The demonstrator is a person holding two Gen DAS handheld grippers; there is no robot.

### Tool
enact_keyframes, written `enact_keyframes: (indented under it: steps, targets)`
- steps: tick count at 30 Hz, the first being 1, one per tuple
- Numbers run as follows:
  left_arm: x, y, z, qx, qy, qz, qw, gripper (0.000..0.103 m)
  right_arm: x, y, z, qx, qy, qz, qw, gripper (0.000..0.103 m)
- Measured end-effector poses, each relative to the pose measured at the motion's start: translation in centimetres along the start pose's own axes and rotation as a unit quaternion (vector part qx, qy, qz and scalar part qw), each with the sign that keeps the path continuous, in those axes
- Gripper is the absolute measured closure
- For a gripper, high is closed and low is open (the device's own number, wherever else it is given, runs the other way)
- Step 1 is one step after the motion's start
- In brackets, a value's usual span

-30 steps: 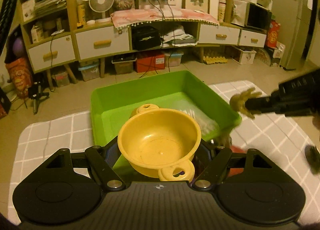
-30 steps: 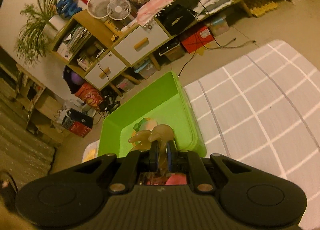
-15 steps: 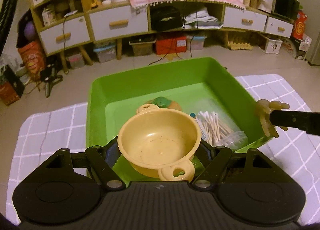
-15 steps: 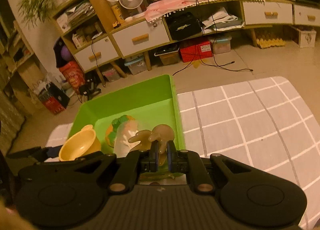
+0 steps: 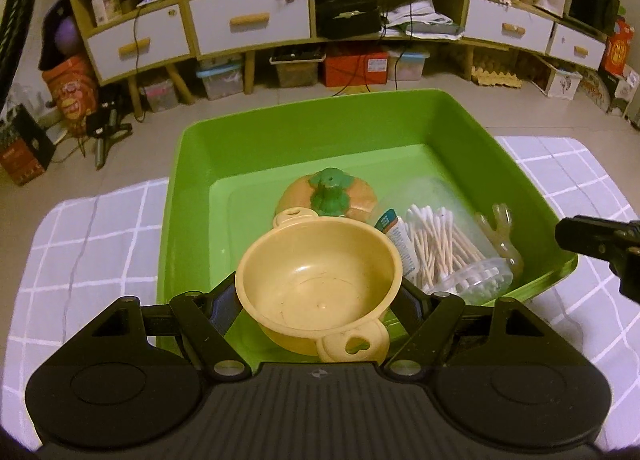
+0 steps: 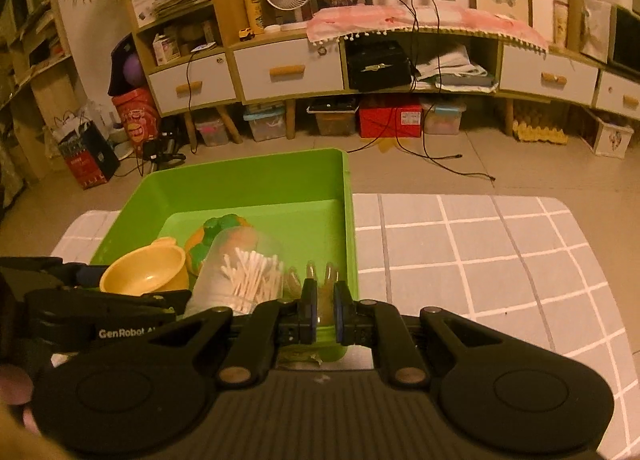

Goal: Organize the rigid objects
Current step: 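Lower the bowl into the tub and open the left tool while the right tool releases the octopus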

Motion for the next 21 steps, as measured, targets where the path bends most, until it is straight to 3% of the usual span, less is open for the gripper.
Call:
enact_keyframes:
  steps: [9,13,16,21]
  targets:
    - [0.3,-0.1,0.5,0.011,-0.008,-0.003,0.9999,0.023,0.4,0.5,-0.4,-0.021,0.014,-0.007,1.000,0.103]
    - [0.7,0.0,0.3,0.011,-0.018,-0.015,0.9997,0.007,0.6,0.4,-0.8,-0.036,0.023,-0.005,0.999,0.103]
    - [0.9,0.0,0.3,0.008,-0.015,-0.019,0.9997,0.003,0.7,0.5,-1.4,-0.058,0.032,-0.004,0.998,0.103]
    - [1.1,0.1,0.4,0.011,-0.013,-0.019,0.9997,0.002,1.3,0.7,-2.4,-0.096,0.044,-0.007,0.994,0.088]
Point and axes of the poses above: each gripper's, at about its wrist camera, not at the fingertips, and x roughly against the way its jaws point, z to its left, y to its top, the point moved 8 cm from there along -x, roughly the way its jaws point, and after that the axes turned 1 degree about z, right-handed, at the moved point
